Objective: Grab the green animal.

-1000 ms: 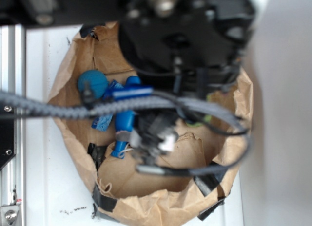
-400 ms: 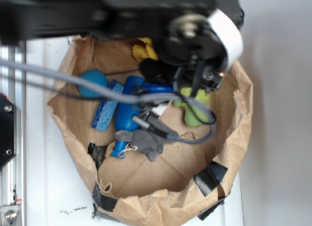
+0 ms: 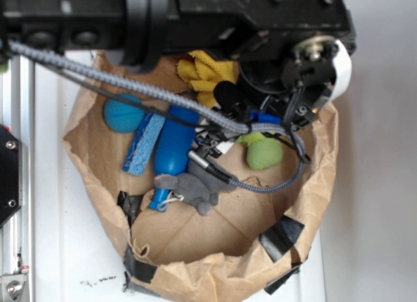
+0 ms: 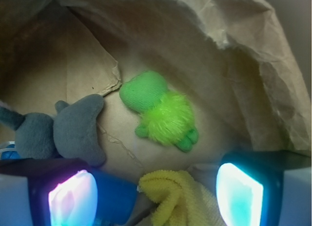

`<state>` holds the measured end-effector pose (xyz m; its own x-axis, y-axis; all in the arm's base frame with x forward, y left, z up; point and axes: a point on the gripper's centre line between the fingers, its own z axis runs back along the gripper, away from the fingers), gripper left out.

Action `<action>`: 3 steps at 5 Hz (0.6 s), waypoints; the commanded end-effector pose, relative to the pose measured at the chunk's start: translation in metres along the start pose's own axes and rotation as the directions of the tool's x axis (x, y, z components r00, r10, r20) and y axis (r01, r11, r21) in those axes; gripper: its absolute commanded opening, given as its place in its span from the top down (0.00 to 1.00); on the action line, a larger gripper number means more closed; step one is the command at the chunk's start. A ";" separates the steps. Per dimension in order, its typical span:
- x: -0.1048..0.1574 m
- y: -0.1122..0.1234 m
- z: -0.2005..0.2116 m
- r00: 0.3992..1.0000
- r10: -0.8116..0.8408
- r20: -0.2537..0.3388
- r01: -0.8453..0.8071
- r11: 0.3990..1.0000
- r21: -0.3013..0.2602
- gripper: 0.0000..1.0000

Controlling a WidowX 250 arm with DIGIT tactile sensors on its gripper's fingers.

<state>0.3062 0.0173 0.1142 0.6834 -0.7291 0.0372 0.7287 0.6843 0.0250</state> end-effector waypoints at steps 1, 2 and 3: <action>0.001 0.007 0.018 0.999 0.014 0.040 -0.016 0.999 0.052 0.00; 0.001 0.007 0.018 0.999 0.014 0.040 -0.016 0.999 0.052 0.00; -0.007 0.001 0.010 0.979 -0.188 0.077 0.178 0.976 0.124 0.00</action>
<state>0.3001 0.0163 0.1032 0.5195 -0.8511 0.0755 0.8478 0.5245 0.0783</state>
